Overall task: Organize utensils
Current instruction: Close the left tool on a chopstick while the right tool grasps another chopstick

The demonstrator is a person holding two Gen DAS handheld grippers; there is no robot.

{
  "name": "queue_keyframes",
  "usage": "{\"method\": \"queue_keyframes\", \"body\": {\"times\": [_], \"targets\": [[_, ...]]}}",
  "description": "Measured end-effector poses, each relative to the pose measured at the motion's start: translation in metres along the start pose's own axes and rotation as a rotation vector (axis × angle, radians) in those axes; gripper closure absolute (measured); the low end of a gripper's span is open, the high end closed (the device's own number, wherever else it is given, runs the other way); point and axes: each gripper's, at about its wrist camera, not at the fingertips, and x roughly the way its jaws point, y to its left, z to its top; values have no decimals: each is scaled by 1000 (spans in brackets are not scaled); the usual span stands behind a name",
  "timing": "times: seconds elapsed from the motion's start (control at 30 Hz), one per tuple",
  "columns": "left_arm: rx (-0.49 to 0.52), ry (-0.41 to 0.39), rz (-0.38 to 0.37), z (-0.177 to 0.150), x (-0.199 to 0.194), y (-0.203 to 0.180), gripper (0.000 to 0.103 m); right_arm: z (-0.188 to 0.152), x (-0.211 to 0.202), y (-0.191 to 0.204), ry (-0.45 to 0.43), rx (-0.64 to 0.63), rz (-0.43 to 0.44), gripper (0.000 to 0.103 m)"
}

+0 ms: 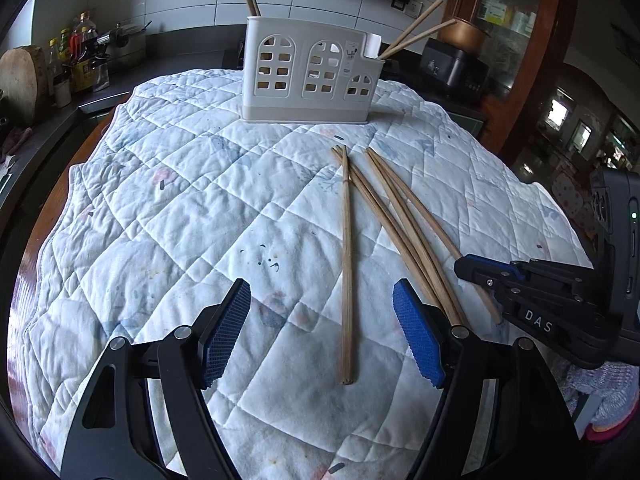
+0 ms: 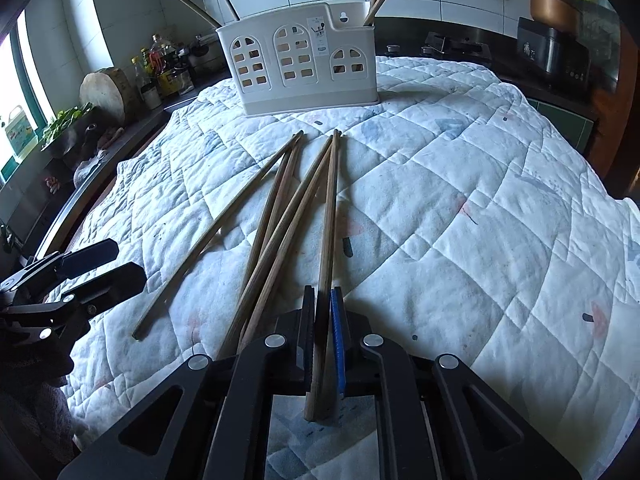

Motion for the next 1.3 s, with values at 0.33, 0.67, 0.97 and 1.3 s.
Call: {"method": "queue_keyframes", "body": {"times": [0.33, 0.67, 0.97, 1.3], "targets": [[19, 44, -57, 2, 19, -14, 66, 10, -25, -11, -71, 2, -8, 96], [-8, 86, -73, 3, 35, -9, 89, 20, -44, -14, -126, -4, 5, 96], [-4, 111, -60, 7, 42, -11, 92, 31, -62, -9, -185, -22, 12, 96], [-30, 66, -69, 15, 28, -6, 97, 45, -75, -6, -225, -51, 8, 96]]}}
